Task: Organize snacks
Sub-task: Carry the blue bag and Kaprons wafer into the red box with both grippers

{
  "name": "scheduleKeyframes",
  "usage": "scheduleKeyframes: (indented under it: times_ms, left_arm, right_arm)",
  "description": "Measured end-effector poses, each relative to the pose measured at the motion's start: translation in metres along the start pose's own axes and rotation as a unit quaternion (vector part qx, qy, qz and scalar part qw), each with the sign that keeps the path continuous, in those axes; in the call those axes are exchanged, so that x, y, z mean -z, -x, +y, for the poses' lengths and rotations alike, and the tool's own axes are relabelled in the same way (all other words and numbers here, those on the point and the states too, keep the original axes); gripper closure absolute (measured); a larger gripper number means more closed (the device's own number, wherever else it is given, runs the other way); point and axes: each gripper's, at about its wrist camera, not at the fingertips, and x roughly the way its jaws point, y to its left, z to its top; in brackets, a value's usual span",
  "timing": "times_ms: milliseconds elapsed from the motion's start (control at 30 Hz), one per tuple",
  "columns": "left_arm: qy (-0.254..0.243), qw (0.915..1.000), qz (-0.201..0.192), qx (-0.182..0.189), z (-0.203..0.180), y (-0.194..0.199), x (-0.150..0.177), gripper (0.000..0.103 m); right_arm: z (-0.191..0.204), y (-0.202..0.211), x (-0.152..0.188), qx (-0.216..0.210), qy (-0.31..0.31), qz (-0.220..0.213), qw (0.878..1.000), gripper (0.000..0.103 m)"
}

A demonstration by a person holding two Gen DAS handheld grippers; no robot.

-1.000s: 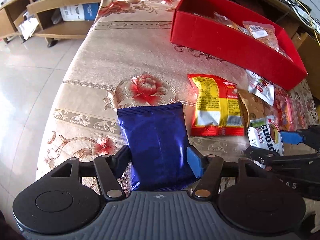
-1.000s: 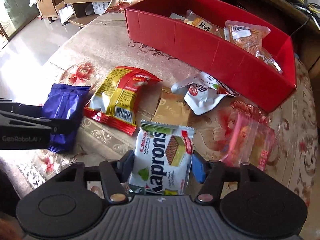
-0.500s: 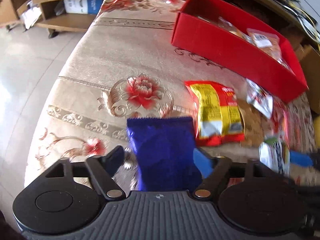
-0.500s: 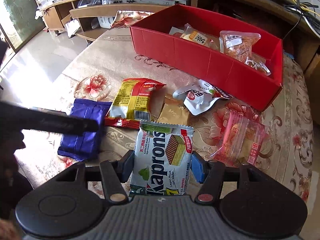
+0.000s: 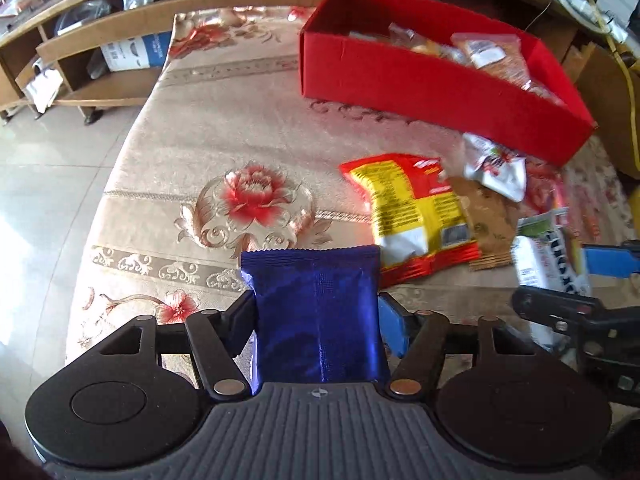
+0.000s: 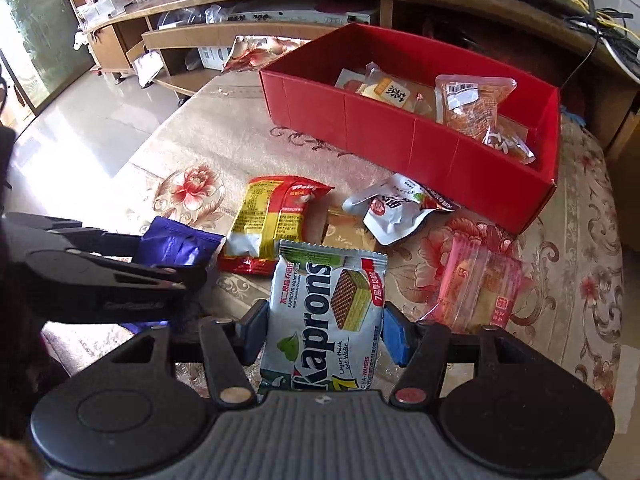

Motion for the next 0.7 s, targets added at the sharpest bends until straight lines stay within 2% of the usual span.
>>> scheduleKeyframes:
  times_ms: [333, 700]
  left_arm:
    - [-0.007, 0.9987, -0.025, 0.045, -0.016, 0.02, -0.01, 0.033]
    - [-0.023, 0.9967, -0.052, 0.058, -0.033, 0.024, -0.037, 0.033]
  right_arm:
    - [-0.013, 0.008, -0.012, 0.015, -0.02, -0.022, 0.999, 0.047]
    - [-0.032, 0.019, -0.031, 0.029, -0.045, -0.05, 0.997, 0.047]
